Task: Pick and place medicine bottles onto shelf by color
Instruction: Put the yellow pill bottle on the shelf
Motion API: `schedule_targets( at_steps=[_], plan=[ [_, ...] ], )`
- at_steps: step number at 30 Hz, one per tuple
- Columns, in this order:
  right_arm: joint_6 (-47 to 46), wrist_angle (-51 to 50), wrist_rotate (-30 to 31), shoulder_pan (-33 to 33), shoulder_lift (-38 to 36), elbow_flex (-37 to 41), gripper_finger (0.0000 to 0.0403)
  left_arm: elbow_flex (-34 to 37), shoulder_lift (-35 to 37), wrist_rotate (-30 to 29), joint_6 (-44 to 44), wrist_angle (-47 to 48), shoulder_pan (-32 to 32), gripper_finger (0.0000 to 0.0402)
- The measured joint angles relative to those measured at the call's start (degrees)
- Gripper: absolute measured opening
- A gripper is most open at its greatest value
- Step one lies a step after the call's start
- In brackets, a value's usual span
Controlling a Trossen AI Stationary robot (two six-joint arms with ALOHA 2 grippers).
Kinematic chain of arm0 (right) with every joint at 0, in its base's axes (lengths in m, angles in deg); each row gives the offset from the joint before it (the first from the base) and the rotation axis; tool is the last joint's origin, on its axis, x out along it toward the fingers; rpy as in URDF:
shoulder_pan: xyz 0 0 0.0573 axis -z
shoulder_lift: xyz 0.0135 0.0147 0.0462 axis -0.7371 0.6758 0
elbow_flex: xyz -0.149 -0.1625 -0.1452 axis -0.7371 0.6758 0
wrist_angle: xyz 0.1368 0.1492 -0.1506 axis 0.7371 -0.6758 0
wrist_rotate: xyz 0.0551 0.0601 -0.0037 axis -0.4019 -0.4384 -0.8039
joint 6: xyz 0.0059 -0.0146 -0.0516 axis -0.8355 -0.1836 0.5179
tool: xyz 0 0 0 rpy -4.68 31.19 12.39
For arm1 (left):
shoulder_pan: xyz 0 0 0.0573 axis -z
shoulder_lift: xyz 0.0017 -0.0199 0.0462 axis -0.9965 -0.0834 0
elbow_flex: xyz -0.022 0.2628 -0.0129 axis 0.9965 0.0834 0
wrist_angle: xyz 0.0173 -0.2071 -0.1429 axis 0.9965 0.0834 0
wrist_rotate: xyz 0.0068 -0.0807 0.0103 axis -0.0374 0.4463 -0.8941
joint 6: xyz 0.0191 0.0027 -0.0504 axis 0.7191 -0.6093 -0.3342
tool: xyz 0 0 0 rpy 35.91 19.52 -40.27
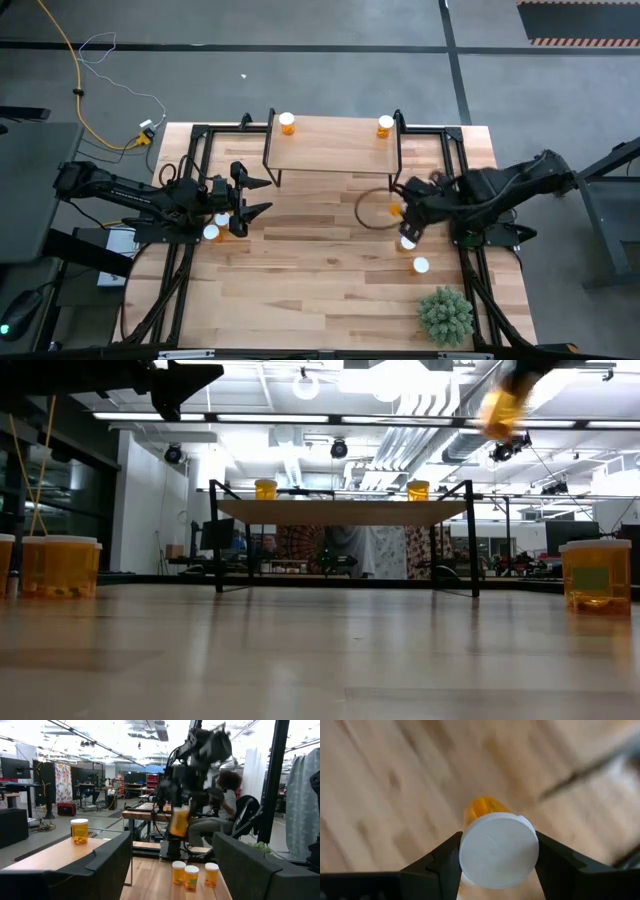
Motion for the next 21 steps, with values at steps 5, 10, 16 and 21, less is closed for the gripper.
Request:
schedule_targets(
  at_steps=[5, 10, 16, 21],
  plan=[
    [17.08, 0.46, 5.22, 9.87, 8.3, -11.45, 0.0196, 0.0, -0.02, 0.0, -0.07, 0.0, 0.0, 0.0264],
    [29.21, -2.83, 5.01, 21.91, 17.05, -20.59, 0.0196, 0.0, -0.02, 0.0, -0.11, -0.02, -0.02, 0.0264],
    [34.78, -6.34, 3.2, 33.83, 23.79, -23.77, 0.0197, 0.0, -0.02, 0.02, -0.12, 0.0, 0.0, 0.0264],
    [36.66, -6.24, -0.95, 40.03, 26.67, -23.77, 0.0197, 0.0, -0.02, 0.02, -0.2, 0.0, 0.0, 0.0264]
  ],
)
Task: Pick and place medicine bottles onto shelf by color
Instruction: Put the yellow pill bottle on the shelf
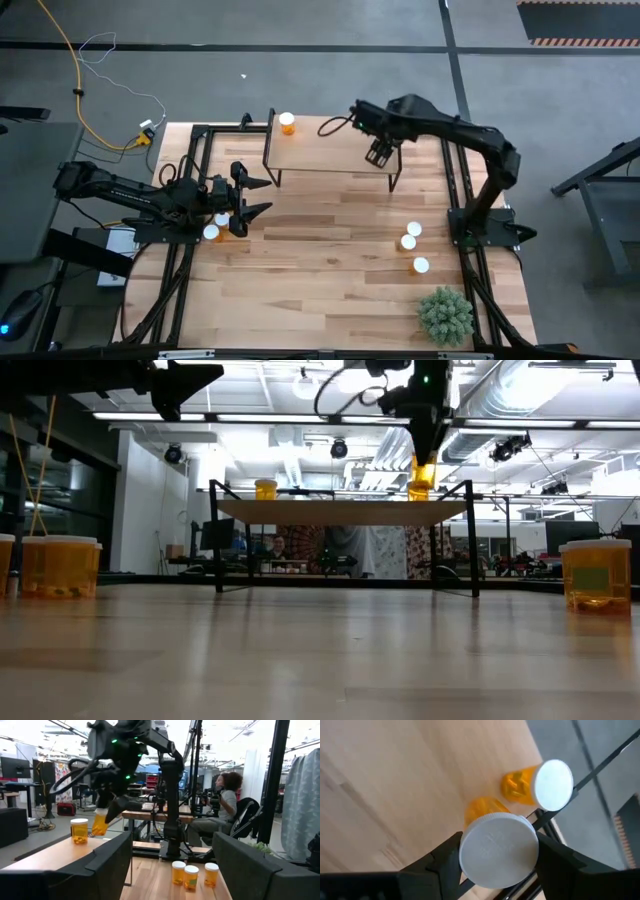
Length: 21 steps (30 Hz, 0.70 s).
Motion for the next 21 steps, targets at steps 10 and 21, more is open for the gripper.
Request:
schedule_targets(
  at_steps=[10, 21],
  plan=[
    [-1.87, 0.26, -4.92, 5.63, 3.13, 0.35, 0.0197, 0.0, 0.0, -0.02, -1.67, 0.0, 0.0, 0.0264],
    [-9.63, 0.51, -10.71, 8.79, 3.22, 0.35, 0.0197, 0.0, 0.0, -0.06, -1.63, 0.0, 0.0, 0.0264]
  ],
)
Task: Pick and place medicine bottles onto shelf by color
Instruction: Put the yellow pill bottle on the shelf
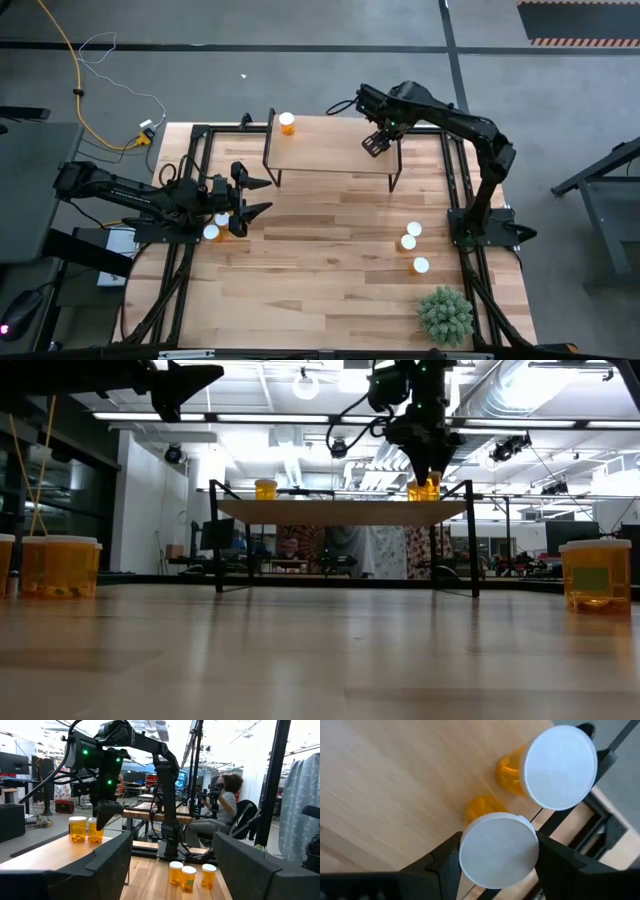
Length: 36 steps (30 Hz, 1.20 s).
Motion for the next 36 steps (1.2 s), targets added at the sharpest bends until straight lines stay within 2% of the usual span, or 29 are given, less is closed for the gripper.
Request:
schedule_targets(
  at_steps=[14, 26, 36],
  plan=[
    [-2.45, 3.25, -0.03, 2.72, 0.0, 0.0, 0.02, 0.0, 0.0, -0.15, -0.44, 0.02, 0.02, 0.0264],
    [-0.81, 0.9, -0.66, 2.79, 0.0, -0.09, 0.0282, 0.0, 0.0, -0.15, -0.44, 0.02, 0.0, 0.0264],
    [2.13, -4.68, -1.45, 2.81, -4.91, -0.13, 0.0291, 0.0, 0.0, -0.17, -0.42, 0.02, 0.0, 0.0264]
  ],
)
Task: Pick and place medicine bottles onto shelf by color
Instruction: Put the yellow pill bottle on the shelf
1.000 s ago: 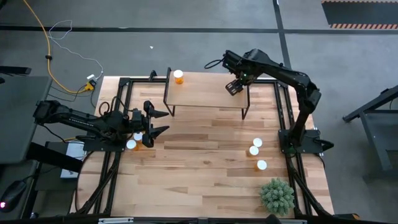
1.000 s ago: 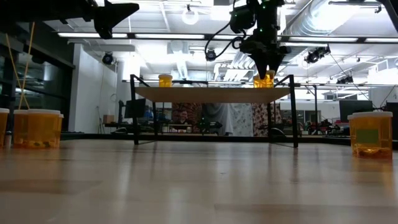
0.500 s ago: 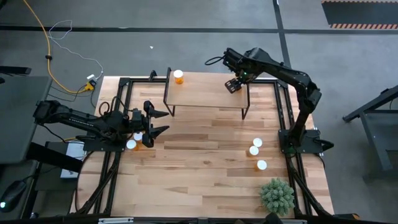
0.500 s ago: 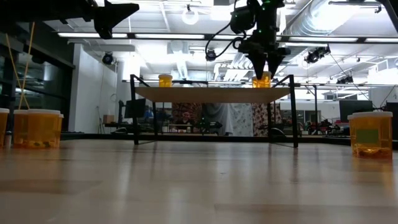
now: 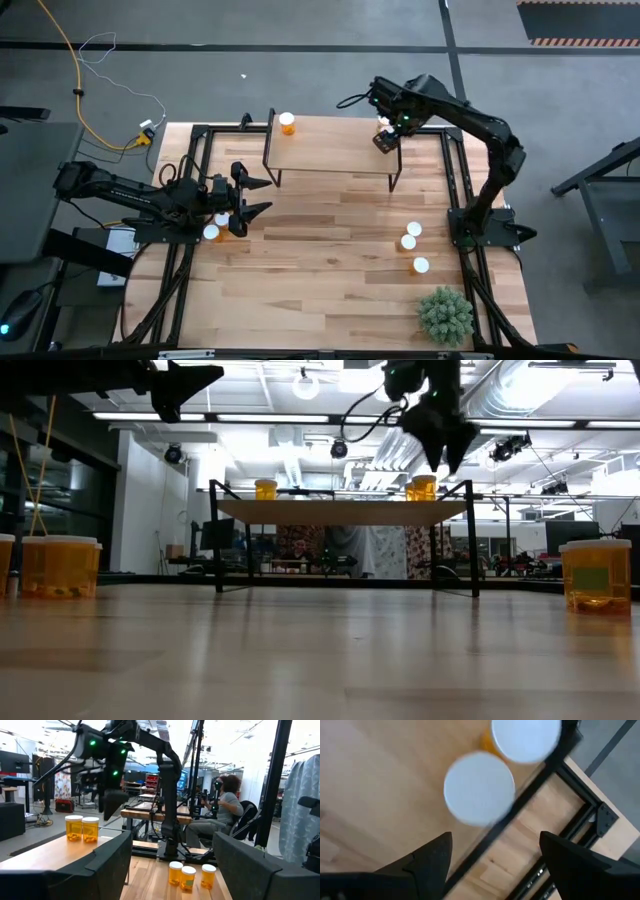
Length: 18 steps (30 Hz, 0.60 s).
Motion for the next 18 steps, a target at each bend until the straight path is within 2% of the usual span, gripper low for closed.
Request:
schedule_targets(
  at_steps=[5, 9, 14, 18],
  plan=[
    [-0.02, -0.31, -3.81, -2.04, -6.81, 2.3, 0.0291, 0.0, 0.01, -1.04, 0.0, 0.0, 0.0, 0.0264],
    [-0.73, 3.69, -5.38, -6.86, -14.34, 9.67, 0.0291, 0.0, 0.0, -1.31, -0.6, 0.23, 0.0, 0.0264],
    [-4.69, 20.55, -9.74, -16.43, -27.47, 28.28, 0.0291, 0.0, 0.01, -1.29, -0.97, 2.09, 0.0, 0.0264],
    [-6.44, 42.73, -9.41, -26.38, -38.09, 46.18, 0.0291, 0.0, 0.0, -1.29, -0.97, 2.64, 0.0, 0.0264]
  ],
)
